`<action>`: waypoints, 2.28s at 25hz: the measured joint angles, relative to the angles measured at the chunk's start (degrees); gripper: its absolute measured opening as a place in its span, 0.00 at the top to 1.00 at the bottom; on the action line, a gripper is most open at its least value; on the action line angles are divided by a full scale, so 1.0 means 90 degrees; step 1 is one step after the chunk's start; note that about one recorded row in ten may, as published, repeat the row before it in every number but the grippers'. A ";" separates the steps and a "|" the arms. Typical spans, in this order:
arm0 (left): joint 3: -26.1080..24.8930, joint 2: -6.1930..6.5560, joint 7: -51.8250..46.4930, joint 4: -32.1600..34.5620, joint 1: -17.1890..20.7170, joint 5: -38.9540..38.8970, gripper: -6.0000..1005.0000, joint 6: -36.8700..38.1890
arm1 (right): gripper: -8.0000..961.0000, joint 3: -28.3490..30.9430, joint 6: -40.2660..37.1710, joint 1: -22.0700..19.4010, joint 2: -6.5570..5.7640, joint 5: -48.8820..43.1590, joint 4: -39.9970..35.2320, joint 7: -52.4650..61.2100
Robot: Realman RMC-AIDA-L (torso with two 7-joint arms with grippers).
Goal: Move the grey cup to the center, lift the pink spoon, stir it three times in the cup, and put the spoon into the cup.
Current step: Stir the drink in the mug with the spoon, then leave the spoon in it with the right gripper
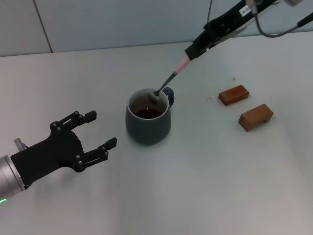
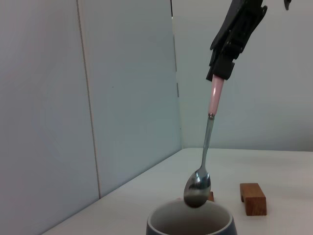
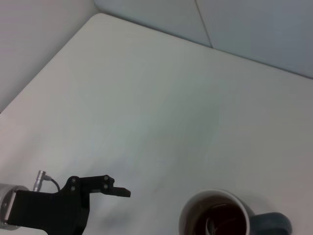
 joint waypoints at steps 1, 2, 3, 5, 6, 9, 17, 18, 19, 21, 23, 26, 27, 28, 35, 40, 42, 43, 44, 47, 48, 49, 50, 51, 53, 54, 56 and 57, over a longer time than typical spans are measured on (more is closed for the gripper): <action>-0.0002 0.0000 -0.0003 0.0000 -0.0002 0.0000 0.20 -0.0006 | 0.87 -0.0008 0.0096 0.0070 0.0004 -0.0010 0.0207 -0.0081; -0.0002 0.0000 -0.0003 0.0000 -0.0002 0.0000 0.20 -0.0006 | 0.87 -0.0008 0.0096 0.0070 0.0004 -0.0010 0.0207 -0.0081; -0.0002 0.0000 -0.0003 0.0000 -0.0002 0.0000 0.20 -0.0006 | 0.87 -0.0033 0.0153 0.0100 0.0005 -0.0016 0.0302 -0.0113; 0.0024 0.0000 -0.0078 0.0005 -0.0014 0.0001 0.20 -0.0052 | 0.87 -0.0119 0.0292 0.0149 0.0005 -0.0021 0.0470 -0.0157; 0.0039 0.0003 -0.0130 0.0009 -0.0023 0.0006 0.20 -0.0106 | 0.87 -0.0235 0.0419 0.0169 0.0005 -0.0021 0.0578 -0.0165; 0.0049 0.0005 -0.0218 0.0015 -0.0040 0.0028 0.20 -0.0215 | 0.87 -0.0366 0.0522 0.0190 0.0005 -0.0020 0.0655 -0.0166; 0.0221 0.0001 -0.0435 0.0098 -0.0115 0.0050 0.20 -0.0469 | 0.87 -0.0553 0.0880 0.0427 0.0015 -0.0167 0.1226 -0.0266; 0.0221 0.0001 -0.0437 0.0098 -0.0119 0.0050 0.20 -0.0470 | 0.87 -0.0571 0.0934 0.0469 0.0024 -0.0223 0.1330 -0.0279; 0.0224 0.0000 -0.0437 0.0098 -0.0121 0.0050 0.20 -0.0470 | 0.87 -0.0586 0.0995 0.0528 0.0034 -0.0282 0.1451 -0.0295; 0.0231 -0.0001 -0.0437 0.0098 -0.0124 0.0050 0.20 -0.0470 | 0.87 -0.0622 0.1139 0.0657 0.0067 -0.0385 0.1706 -0.0347; 0.0232 -0.0006 -0.0437 0.0098 -0.0126 0.0050 0.20 -0.0471 | 0.87 -0.0637 0.1191 0.0705 0.0085 -0.0402 0.1800 -0.0373; 0.0232 -0.0011 -0.0437 0.0098 -0.0133 0.0050 0.20 -0.0464 | 0.87 -0.0654 0.1344 0.0915 0.0170 -0.0425 0.2214 -0.0515; 0.0232 -0.0011 -0.0437 0.0098 -0.0133 0.0050 0.20 -0.0464 | 0.87 -0.0654 0.1344 0.0915 0.0170 -0.0425 0.2214 -0.0515; 0.0232 -0.0011 -0.0437 0.0098 -0.0133 0.0050 0.20 -0.0461 | 0.87 -0.0654 0.1394 0.0979 0.0193 -0.0437 0.2341 -0.0557; 0.0232 -0.0010 -0.0436 0.0098 -0.0135 0.0049 0.20 -0.0449 | 0.87 -0.0868 0.1943 0.1242 0.0322 -0.0631 0.2808 -0.0682; 0.0231 -0.0010 -0.0425 0.0064 -0.0134 0.0049 0.20 -0.0463 | 0.87 -0.0901 0.2190 0.1271 0.0314 -0.0884 0.2823 -0.0670; 0.0231 -0.0010 -0.0417 0.0061 -0.0130 0.0049 0.20 -0.0469 | 0.87 -0.0895 0.2214 0.1270 0.0278 -0.0918 0.2828 -0.0646; 0.0231 -0.0010 -0.0416 0.0060 -0.0128 0.0049 0.20 -0.0469 | 0.87 -0.0891 0.2193 0.1265 0.0253 -0.0921 0.2831 -0.0632; 0.0231 -0.0010 -0.0413 0.0059 -0.0128 0.0049 0.20 -0.0470 | 0.87 -0.0881 0.2143 0.1261 0.0231 -0.0923 0.2833 -0.0613; 0.0231 -0.0010 -0.0401 0.0054 -0.0128 0.0049 0.20 -0.0472 | 0.87 -0.0849 0.1930 0.1260 0.0212 -0.0923 0.2824 -0.0594; 0.0231 -0.0011 -0.0399 0.0052 -0.0130 0.0049 0.20 -0.0472 | 0.87 -0.0844 0.1867 0.1261 0.0220 -0.0920 0.2808 -0.0593; 0.0231 -0.0011 -0.0396 0.0049 -0.0132 0.0049 0.20 -0.0472 | 0.87 -0.0841 0.1824 0.1261 0.0231 -0.0906 0.2796 -0.0592; 0.0231 -0.0011 -0.0394 0.0049 -0.0134 0.0049 0.20 -0.0472 | 0.87 -0.0841 0.1790 0.1264 0.0246 -0.0883 0.2786 -0.0592; 0.0231 -0.0010 -0.0392 0.0048 -0.0135 0.0049 0.20 -0.0473 | 0.87 -0.0839 0.1750 0.1274 0.0281 -0.0827 0.2779 -0.0593; 0.0231 -0.0011 -0.0392 0.0049 -0.0135 0.0049 0.20 -0.0473 | 0.87 -0.0839 0.1740 0.1284 0.0305 -0.0804 0.2771 -0.0605; 0.0231 -0.0010 -0.0391 0.0048 -0.0135 0.0049 0.20 -0.0473 | 0.87 -0.0839 0.1743 0.1296 0.0325 -0.0797 0.2760 -0.0617; 0.0231 -0.0011 -0.0390 0.0049 -0.0135 0.0049 0.20 -0.0472 | 0.87 -0.0837 0.1868 0.1321 0.0347 -0.0793 0.2743 -0.0636; 0.0231 -0.0011 -0.0390 0.0049 -0.0135 0.0049 0.20 -0.0472 | 0.87 -0.0837 0.1868 0.1321 0.0347 -0.0793 0.2743 -0.0636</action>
